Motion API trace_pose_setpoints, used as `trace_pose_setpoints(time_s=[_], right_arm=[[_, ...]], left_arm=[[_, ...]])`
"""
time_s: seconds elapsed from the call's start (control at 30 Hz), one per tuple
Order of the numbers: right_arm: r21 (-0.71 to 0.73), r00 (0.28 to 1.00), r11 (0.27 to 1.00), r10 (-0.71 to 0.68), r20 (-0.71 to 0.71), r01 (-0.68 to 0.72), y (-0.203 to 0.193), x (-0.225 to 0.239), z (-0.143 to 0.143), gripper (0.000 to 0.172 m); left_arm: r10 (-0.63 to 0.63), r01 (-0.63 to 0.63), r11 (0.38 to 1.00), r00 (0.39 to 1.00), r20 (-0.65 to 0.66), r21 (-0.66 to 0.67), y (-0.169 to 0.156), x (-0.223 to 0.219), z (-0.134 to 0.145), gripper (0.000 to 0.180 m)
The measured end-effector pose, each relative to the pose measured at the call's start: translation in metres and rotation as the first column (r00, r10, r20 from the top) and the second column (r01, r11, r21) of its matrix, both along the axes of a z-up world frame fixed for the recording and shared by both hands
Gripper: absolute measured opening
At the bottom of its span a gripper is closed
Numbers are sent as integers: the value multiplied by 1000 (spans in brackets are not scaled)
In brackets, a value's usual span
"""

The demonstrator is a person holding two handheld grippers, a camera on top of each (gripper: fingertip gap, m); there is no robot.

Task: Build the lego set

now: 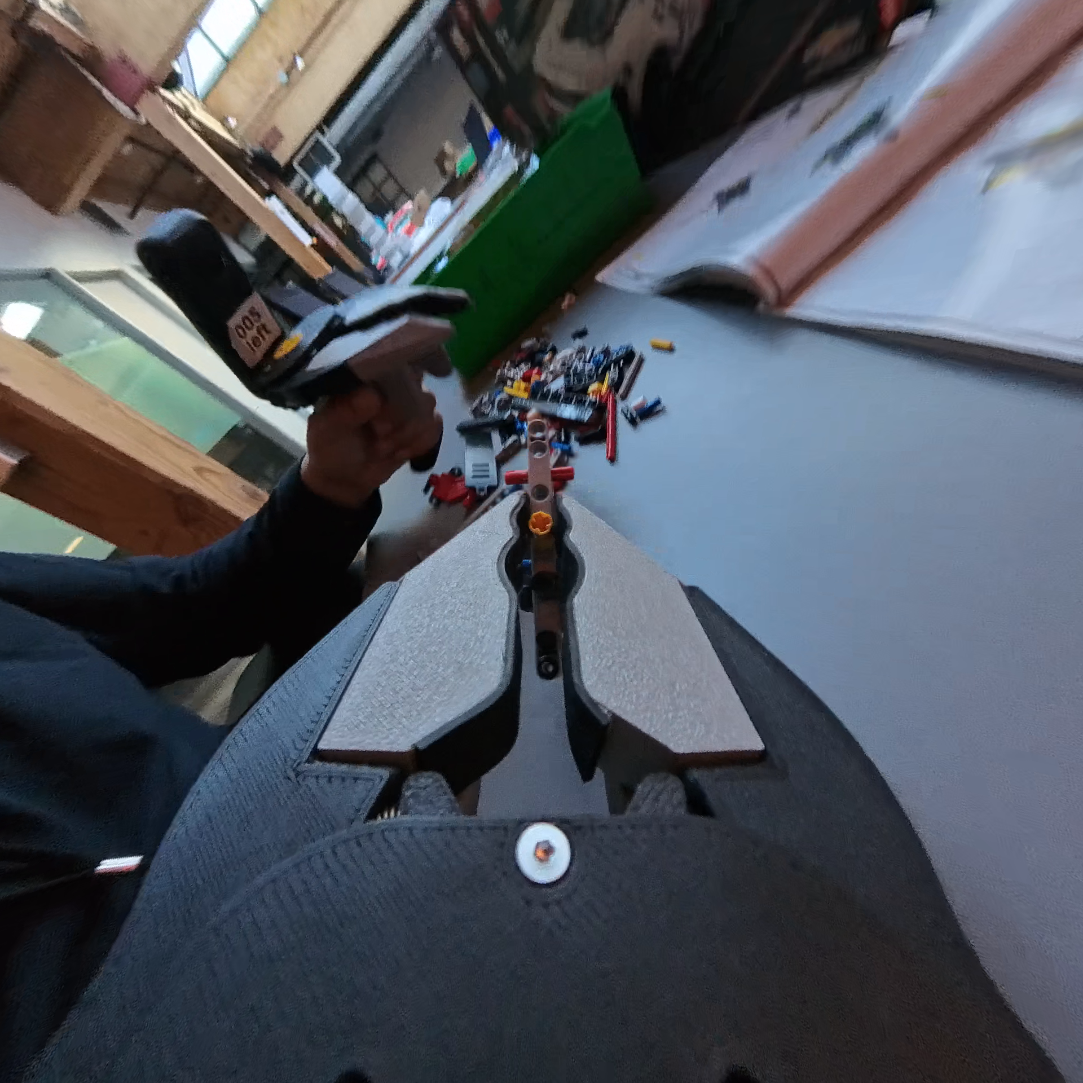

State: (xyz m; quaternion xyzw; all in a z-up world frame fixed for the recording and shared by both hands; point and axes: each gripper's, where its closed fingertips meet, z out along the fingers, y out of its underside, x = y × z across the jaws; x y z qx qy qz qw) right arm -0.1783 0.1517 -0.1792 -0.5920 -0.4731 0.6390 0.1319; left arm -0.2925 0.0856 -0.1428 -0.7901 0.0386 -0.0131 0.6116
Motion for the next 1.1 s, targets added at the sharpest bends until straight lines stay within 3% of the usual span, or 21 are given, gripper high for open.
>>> trace_pose_setpoints(time_s=[0.1, 0.17, 0.4, 0.57, 0.67, 0.73, 0.97, 1.1], right_arm=[[-54, 991, 998, 33, 129, -26, -4, -8, -18, 4], [-75, 988, 996, 54, 147, -44, -6, -14, -21, 4], [-79, 989, 995, 79, 127, -69, -7, -25, -20, 4], [-168, 990, 983, 99, 105, -80, -4, -24, -16, 7], [-135, 991, 983, 131, 37, -124, -9, -20, -7, 8], [-108, 990, 985, 139, 22, -136, -12, -19, -5, 18], [-41, 996, 995, 88, -8, -89, -6, -19, -1, 27], [68, 999, 998, 23, -39, -21, 3, -17, 3, 31]], left_arm=[[79, -62, 995, 966, -246, 75, 7, -20, 6, 0], [134, -97, 987, 932, -336, 125, 15, -28, 8, 0], [292, -229, 951, 883, -367, 207, 18, -64, 3, 0], [273, -217, 946, 934, -232, 240, 14, -68, 7, 0], [296, -200, 913, 925, -238, 357, 6, -62, 28, 0], [286, -173, 905, 924, -254, 390, 4, -55, 34, 0], [277, -155, 924, 902, -332, 351, 9, -48, 24, 0], [277, -160, 928, 902, -332, 337, 8, -49, 22, 0]])
